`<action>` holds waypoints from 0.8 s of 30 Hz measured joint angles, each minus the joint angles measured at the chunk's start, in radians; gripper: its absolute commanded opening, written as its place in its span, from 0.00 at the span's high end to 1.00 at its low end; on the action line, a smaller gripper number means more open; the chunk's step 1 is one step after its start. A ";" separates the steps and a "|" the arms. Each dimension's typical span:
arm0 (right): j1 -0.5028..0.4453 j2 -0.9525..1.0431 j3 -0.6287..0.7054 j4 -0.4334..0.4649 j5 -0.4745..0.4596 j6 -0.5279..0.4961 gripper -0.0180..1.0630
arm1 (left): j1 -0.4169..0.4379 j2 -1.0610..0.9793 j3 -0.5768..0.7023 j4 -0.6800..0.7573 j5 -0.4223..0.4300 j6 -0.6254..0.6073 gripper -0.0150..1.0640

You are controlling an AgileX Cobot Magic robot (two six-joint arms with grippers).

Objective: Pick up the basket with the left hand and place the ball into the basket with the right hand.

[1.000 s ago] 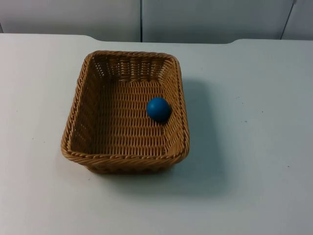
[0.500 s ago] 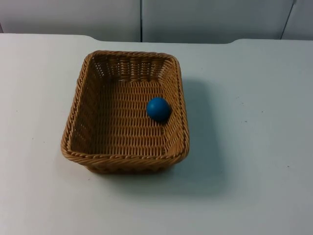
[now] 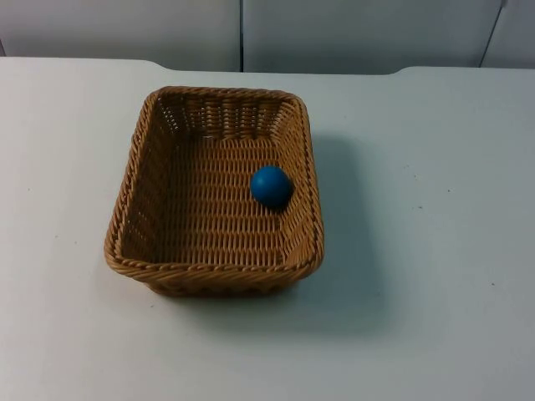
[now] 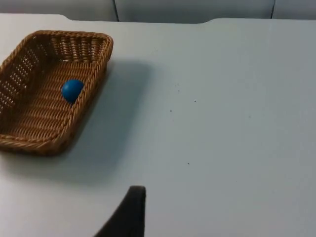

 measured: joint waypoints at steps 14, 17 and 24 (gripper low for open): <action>0.000 0.000 0.000 0.096 0.006 -0.175 0.02 | 0.000 0.000 0.000 0.000 0.000 0.000 0.01; 0.000 0.000 0.000 0.063 0.010 -0.181 0.02 | 0.000 0.000 0.000 0.000 0.000 0.000 0.01; 0.000 0.000 0.000 0.037 0.010 -0.155 0.02 | 0.000 0.000 0.002 0.000 0.000 0.000 0.01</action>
